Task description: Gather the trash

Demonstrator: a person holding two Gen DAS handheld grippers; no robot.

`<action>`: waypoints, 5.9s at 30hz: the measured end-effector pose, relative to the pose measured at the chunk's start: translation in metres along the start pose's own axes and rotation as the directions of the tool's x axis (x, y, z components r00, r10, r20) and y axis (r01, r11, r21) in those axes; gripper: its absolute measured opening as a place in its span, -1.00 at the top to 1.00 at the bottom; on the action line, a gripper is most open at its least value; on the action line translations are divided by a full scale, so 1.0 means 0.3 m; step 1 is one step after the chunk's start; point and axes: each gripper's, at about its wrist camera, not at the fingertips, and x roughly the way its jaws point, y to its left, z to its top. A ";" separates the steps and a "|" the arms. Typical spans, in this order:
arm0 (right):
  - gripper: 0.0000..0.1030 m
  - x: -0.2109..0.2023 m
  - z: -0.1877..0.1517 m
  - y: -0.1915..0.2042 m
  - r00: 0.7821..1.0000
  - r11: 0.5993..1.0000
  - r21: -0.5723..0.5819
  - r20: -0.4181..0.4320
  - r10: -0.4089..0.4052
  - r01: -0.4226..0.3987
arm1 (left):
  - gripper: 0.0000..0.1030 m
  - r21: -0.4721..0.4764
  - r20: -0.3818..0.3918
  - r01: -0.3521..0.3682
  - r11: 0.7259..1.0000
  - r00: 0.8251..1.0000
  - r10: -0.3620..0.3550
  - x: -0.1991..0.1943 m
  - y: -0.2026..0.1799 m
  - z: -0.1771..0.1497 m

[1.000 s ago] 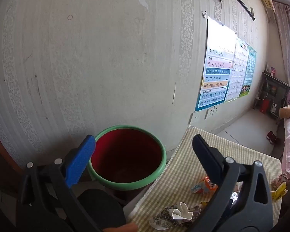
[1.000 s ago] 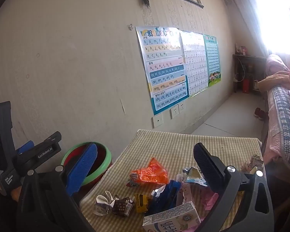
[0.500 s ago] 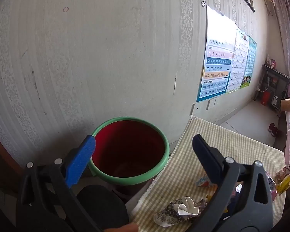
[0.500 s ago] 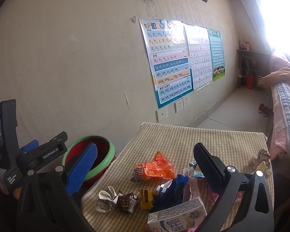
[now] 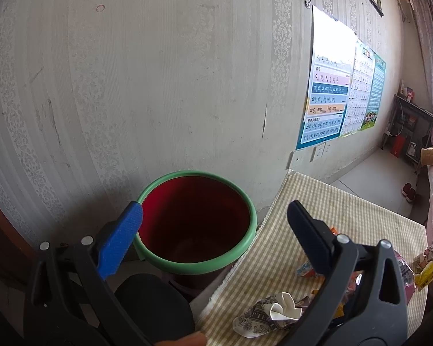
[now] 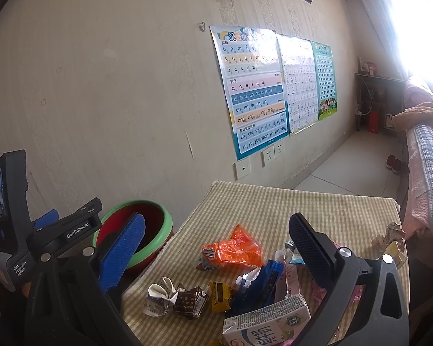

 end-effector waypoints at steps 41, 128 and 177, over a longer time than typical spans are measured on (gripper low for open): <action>-0.87 -0.048 0.012 0.000 0.999 0.999 0.008 0.014 -0.046 0.046 | -0.91 0.012 -0.012 0.004 1.000 1.000 -0.004 -0.027 0.007 0.013; -0.08 0.075 -0.280 -0.362 0.912 0.896 0.428 -0.405 0.072 0.120 | 0.09 0.080 -0.565 0.406 0.910 0.771 -0.294 0.178 -0.141 -0.291; -0.08 0.240 -0.002 0.126 0.934 0.989 0.090 -0.328 0.138 -0.115 | 0.09 0.060 -0.213 0.169 0.984 0.965 -0.153 0.185 0.199 0.015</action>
